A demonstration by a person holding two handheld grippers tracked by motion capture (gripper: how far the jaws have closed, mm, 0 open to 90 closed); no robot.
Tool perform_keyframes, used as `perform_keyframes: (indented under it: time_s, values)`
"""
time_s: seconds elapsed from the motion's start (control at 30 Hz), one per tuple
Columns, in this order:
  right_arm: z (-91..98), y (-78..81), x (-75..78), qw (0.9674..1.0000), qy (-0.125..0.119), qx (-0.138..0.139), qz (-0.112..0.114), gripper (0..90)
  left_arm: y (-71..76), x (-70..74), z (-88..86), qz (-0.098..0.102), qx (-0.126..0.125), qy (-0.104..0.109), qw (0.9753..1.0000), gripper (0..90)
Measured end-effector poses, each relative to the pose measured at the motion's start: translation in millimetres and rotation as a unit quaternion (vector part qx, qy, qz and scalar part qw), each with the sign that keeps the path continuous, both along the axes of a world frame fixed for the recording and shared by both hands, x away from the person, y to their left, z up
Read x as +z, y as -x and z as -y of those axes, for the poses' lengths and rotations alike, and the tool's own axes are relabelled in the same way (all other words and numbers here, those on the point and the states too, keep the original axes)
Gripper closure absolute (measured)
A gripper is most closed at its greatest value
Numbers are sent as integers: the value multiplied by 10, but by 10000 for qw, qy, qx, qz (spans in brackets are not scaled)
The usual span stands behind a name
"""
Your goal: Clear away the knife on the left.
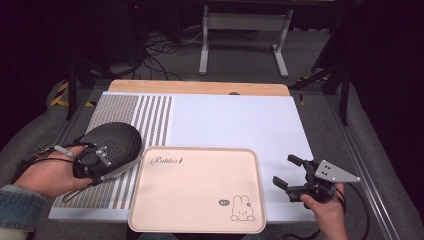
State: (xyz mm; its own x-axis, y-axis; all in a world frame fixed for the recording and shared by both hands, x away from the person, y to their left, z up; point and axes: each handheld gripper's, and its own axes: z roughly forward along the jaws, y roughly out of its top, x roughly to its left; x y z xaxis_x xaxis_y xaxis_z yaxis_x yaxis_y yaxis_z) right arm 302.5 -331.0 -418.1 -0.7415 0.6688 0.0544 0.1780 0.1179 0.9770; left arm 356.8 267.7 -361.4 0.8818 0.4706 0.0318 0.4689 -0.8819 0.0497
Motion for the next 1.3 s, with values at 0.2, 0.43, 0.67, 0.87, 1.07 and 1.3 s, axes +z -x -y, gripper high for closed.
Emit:
perform_keyframes:
  time_s: [0.2,0.43,0.67,0.87,1.07,1.3]
  values:
    - [14,3,1,10000,-7,-22,-7,58,6,24,67,-24,398,209,9990,801]
    - [12,1,-2,10000,25,-35,-14,57,-20,37,129,-212,861,386,9953,801]
    - [9,2,0,10000,20,-36,-14,56,-39,58,177,-396,1196,561,9904,801]
    - [7,-1,-4,10000,24,-32,-14,57,-53,83,269,-426,1600,724,9835,801]
    - [-2,-4,-10,10000,55,-23,-25,57,-60,106,406,-482,1743,880,9796,800]
    - [16,-6,-16,10000,68,-32,2,57,-72,107,596,-527,1876,1077,9749,799]
